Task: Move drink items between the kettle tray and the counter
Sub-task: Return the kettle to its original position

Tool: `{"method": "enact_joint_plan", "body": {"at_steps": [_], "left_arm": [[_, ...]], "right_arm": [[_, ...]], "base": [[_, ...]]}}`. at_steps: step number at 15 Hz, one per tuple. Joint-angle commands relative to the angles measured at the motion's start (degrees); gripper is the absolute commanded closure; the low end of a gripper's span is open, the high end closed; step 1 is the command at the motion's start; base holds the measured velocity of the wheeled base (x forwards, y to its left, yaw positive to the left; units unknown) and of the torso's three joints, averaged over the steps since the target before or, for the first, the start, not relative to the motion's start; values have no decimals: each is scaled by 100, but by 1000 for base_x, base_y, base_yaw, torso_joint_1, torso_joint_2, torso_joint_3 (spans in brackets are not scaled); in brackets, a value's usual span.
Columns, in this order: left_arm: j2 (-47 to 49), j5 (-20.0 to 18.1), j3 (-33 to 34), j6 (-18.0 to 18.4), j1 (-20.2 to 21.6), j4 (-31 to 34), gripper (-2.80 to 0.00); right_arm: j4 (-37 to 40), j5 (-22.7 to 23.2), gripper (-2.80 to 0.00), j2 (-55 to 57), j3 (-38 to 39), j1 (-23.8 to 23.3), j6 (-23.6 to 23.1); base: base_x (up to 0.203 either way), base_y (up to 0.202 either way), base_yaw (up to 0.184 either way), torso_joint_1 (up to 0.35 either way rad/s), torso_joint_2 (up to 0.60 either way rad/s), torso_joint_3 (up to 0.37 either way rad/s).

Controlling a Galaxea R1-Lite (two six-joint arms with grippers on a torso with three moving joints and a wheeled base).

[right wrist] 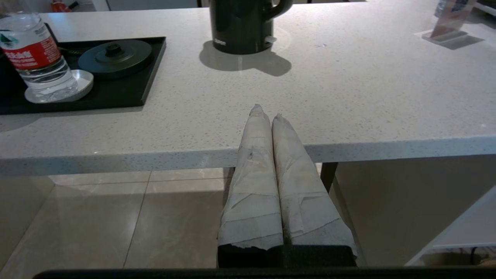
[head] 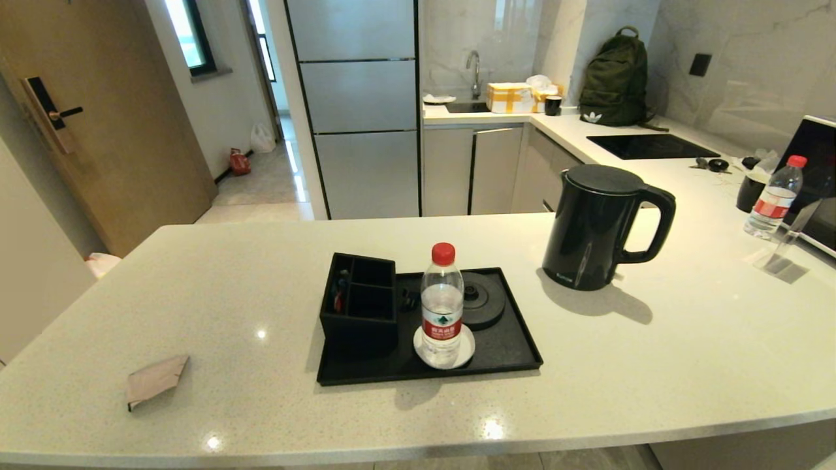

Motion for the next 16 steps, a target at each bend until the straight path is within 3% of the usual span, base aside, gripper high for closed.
{"method": "enact_joint_plan", "body": {"at_steps": [1, 3, 5, 8, 10, 11, 12, 13, 15, 16], "left_arm": [[-432, -26, 132, -6, 58, 22, 0], [-780, -41, 706, -9, 40, -618, 0], [-1150, 12, 2254, 5, 26, -1693, 0], [-1414, 132, 4816, 235, 11, -5202, 0], [-1514, 144, 6171, 602, 5, -7082, 0], [-1562, 149, 6533, 782, 2, -7805, 0], [-1571, 151, 6653, 840, 2, -8045, 0], [-1580, 150, 6637, 899, 1, -7836, 0], [-1600, 148, 6609, 968, -1, -6740, 0], [-1611, 148, 6601, 969, -1, -6719, 0]], "right_arm": [[0, 4, 0, 7, 0, 3, -4], [0, 4, 0, 7, 0, 3, -4], [0, 4, 0, 7, 0, 3, -4], [0, 4, 0, 7, 0, 3, -4], [0, 4, 0, 7, 0, 3, -4], [0, 4, 0, 7, 0, 3, -4], [-8, 4, 0, 7, 0, 3, -4], [-8, 4, 0, 7, 0, 3, -4], [0, 4, 0, 7, 0, 3, -4], [0, 4, 0, 7, 0, 3, -4]], "base": [[0, 0, 0, 0, 0, 0], [0, 0, 0, 0, 0, 0], [0, 0, 0, 0, 0, 0], [0, 0, 0, 0, 0, 0], [0, 0, 0, 0, 0, 0], [0, 0, 0, 0, 0, 0], [0, 0, 0, 0, 0, 0], [0, 0, 0, 0, 0, 0], [0, 0, 0, 0, 0, 0], [0, 0, 0, 0, 0, 0]]}}
